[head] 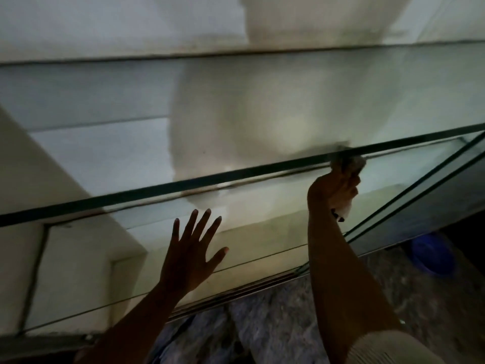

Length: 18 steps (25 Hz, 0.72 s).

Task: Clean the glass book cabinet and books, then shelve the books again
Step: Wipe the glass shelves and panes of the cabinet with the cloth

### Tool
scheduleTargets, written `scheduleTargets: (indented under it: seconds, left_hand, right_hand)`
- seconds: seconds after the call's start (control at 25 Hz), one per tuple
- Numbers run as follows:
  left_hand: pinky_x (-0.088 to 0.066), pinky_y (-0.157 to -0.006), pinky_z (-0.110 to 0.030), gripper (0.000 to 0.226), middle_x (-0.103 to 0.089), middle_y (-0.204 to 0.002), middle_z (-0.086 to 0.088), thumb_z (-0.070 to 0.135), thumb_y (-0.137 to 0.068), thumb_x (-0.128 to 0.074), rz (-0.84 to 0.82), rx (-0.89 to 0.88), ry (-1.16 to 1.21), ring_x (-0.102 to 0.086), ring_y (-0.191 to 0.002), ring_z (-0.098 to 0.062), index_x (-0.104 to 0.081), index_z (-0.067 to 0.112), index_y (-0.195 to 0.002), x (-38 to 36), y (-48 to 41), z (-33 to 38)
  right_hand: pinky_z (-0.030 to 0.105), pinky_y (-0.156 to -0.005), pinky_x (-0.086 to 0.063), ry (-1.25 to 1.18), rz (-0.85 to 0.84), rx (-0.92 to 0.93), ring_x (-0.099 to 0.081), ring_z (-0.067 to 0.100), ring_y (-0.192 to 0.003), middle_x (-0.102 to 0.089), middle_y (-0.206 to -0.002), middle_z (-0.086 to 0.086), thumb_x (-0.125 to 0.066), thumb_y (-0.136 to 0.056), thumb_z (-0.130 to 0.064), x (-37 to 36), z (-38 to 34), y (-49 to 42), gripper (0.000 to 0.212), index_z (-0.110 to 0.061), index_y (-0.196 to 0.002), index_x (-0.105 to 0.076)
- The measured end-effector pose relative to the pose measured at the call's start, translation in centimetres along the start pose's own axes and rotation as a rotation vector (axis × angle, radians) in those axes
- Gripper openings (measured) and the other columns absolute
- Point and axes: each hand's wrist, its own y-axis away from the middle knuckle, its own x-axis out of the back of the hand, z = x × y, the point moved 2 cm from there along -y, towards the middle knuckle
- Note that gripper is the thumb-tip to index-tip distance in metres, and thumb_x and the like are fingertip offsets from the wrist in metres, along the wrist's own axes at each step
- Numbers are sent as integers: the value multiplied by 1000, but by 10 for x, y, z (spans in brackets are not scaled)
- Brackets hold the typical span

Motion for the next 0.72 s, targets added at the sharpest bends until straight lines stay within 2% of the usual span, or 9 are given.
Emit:
scheduleTargets:
  seconds: [0.08,0.24,0.4,0.52,0.72]
  left_hand:
    - [-15,-111,-55,70,-22,-155,-7,65,-93,-14,34,-12,-26,-20,-143,-29,-27,23,-147,1,1,0]
    - [-18,-112,-58,70,-22,-155,-7,64,-94,-15,58,-4,-20,-19,-143,-29,-28,22,-147,1,1,0]
    - [-20,-111,-60,69,-23,-155,-8,64,-93,-18,77,-10,-4,-19,-143,-30,-30,21,-147,2,2,2]
    - [-21,-110,-61,70,-24,-154,-10,64,-93,-18,118,-14,-9,-22,-142,-32,-32,20,-146,1,2,2]
    - [-18,-112,-59,74,-25,-153,-10,65,-93,-14,94,-12,26,-23,-141,-31,-25,17,-147,0,1,-1]
  right_hand:
    - [47,-105,-24,59,-51,-85,-25,36,-134,-21,-152,17,-43,-89,-6,-14,16,-8,57,-21,-144,-33]
    - [50,-113,-11,157,-164,-27,-8,37,-141,-7,-155,18,-40,-95,-21,-30,25,-11,55,-20,-147,-22]
    - [48,-112,-21,166,-209,231,-14,36,-141,-9,-156,15,-36,-96,-19,-30,14,12,54,-21,-148,-20]
    - [47,-110,-26,153,-258,411,-14,31,-142,-8,-157,10,-36,-95,-18,-33,1,65,57,-28,-148,-17]
    - [47,-114,-18,67,-379,654,-8,28,-144,-5,-157,7,-41,-93,-18,-31,-19,165,67,-37,-148,-8]
